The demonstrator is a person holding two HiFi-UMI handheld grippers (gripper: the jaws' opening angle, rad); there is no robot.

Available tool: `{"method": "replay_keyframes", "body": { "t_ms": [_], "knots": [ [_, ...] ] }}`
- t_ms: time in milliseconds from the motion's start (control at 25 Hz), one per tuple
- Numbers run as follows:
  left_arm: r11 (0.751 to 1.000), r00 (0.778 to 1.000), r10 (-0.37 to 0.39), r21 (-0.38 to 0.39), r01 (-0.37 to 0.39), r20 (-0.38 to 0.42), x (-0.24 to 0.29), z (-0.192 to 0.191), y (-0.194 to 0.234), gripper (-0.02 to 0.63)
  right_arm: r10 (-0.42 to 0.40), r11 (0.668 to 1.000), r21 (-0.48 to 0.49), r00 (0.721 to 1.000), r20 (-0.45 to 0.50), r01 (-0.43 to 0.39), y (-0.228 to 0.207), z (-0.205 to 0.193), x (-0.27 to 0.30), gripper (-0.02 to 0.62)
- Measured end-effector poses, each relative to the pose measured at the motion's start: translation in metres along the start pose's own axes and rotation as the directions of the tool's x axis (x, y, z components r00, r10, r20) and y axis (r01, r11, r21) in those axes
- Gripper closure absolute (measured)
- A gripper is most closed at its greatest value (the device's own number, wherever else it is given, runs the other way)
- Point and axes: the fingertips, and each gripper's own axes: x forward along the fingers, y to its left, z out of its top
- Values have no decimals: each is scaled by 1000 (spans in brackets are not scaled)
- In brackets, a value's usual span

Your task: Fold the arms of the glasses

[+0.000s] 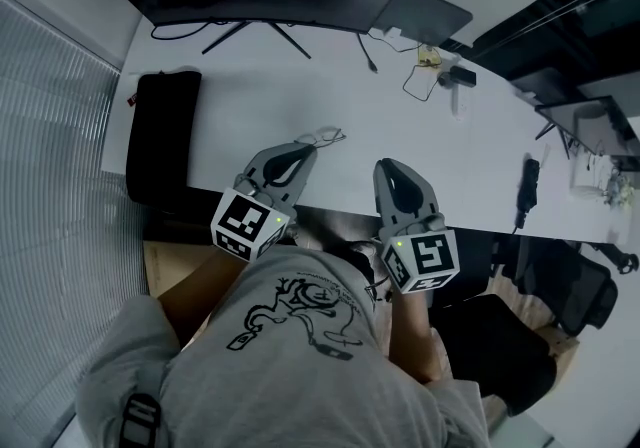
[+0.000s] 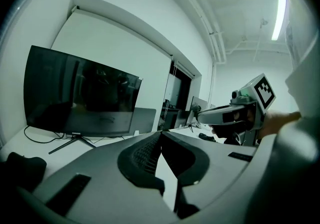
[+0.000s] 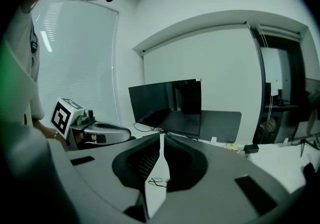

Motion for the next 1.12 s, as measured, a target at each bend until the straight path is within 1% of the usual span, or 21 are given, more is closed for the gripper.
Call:
{"method": "replay_keyframes", "body": {
  "t_ms": [120,360,520,720,920,1040,1120],
  "knots": [
    [1000,1000,-3,3,3,17,-6,12,-6,585,15,1000,-28,1000,13,-15,8,14,-8,562],
    [1000,998,-10,9,9,59,-19,32,-16,584,25,999,-48,999,33,-24,21,32,-23,565],
    [999,996,-13,49,9,88,-26,43,-21,584,41,998,-50,998,44,-39,29,40,-32,566],
    [999,997,-17,42,13,79,-30,43,-25,584,42,997,-66,998,51,-38,34,44,-36,568],
    [998,997,-26,54,21,79,-35,46,-30,584,35,997,-74,998,58,-31,35,49,-42,568],
    [997,996,-36,74,30,87,-36,48,-33,584,28,997,-76,998,64,-23,35,50,-45,568],
    [997,997,-35,71,30,75,-38,44,-34,584,28,997,-75,997,67,-23,37,50,-46,568]
  ]
}}
